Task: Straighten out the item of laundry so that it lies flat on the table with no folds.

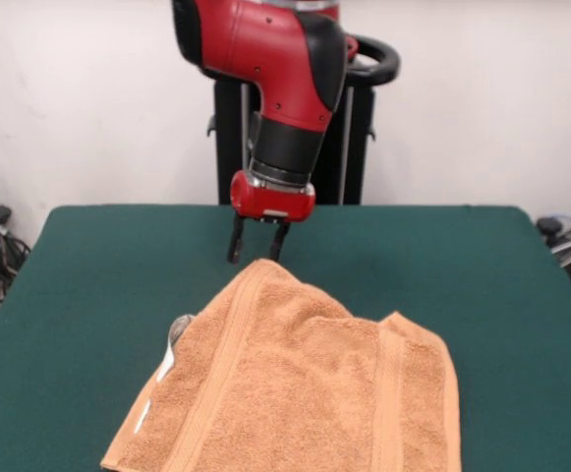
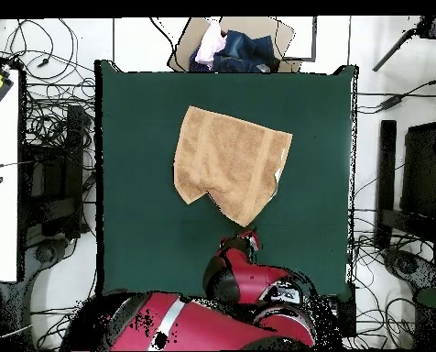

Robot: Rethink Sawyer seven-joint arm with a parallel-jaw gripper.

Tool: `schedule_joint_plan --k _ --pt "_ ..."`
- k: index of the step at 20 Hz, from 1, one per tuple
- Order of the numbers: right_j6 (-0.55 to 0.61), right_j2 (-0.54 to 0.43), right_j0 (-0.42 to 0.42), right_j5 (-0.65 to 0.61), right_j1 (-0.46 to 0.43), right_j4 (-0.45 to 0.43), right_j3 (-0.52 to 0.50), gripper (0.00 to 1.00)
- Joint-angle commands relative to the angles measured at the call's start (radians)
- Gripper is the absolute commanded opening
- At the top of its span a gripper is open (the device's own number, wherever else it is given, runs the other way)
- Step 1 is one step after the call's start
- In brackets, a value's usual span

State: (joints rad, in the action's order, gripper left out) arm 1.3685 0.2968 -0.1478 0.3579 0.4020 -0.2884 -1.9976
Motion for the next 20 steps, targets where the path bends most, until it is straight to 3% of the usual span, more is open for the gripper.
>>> schedule_joint_plan --k 1,12,20 --pt "0.056 0.059 0.073 0.059 -0.052 -0.033 0.134 1.0" --pt "0.088 0.178 0.22 0.186 -0.228 0.1 0.229 1.0" --pt "0.157 0.126 0.193 0.209 -0.18 0.07 0.244 1.0"
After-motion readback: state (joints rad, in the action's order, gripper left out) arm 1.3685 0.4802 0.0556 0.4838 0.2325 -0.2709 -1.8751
